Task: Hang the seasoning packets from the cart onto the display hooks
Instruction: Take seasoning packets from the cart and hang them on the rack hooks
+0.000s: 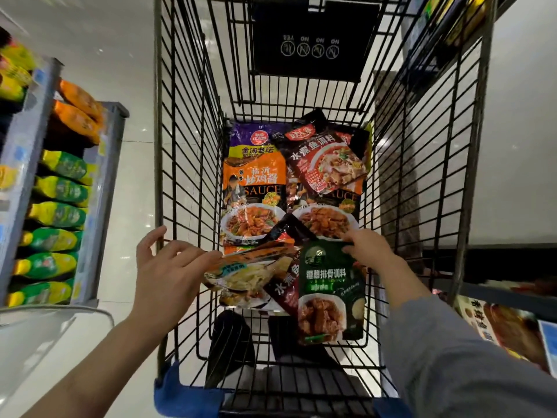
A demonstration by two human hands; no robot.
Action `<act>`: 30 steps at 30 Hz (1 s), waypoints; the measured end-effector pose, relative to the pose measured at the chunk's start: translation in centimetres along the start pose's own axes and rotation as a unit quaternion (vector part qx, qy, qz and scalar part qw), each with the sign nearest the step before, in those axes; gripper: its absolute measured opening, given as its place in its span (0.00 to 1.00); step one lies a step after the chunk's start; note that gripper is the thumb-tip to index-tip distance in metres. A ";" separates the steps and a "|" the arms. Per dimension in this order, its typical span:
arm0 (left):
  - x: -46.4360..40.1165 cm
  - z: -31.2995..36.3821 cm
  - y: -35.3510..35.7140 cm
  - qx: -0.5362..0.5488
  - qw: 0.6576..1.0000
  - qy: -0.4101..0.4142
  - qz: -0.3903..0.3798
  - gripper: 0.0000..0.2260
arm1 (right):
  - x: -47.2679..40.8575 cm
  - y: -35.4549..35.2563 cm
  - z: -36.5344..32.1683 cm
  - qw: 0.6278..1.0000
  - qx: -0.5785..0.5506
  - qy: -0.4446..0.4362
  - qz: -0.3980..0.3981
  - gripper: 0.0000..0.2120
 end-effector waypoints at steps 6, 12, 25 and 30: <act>-0.2 0.1 0.1 -0.007 1.000 -0.006 -0.029 0.10 | 3.3 -3.4 -2.9 0.995 -0.066 -0.035 0.065 0.13; -0.5 0.5 0.0 -0.013 0.999 -0.007 -0.052 0.16 | 5.9 -8.6 -1.6 0.975 -0.136 -0.020 0.175 0.13; -0.5 0.3 0.2 -0.027 0.998 -0.023 -0.051 0.13 | -1.4 -11.5 -0.7 0.950 -0.219 0.038 0.219 0.14; -0.6 0.3 0.2 -0.030 0.998 -0.018 -0.046 0.13 | -0.8 -10.9 -0.9 0.942 -0.214 0.022 0.256 0.13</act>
Point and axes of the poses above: each hand's wrist, its own x-axis away from the middle knuckle, its own y-axis out of the palm, z = x × y, the point moved 4 cm from there along -x, towards the middle knuckle, and after that the axes turned 2 degrees about x, right-handed, at the moved point
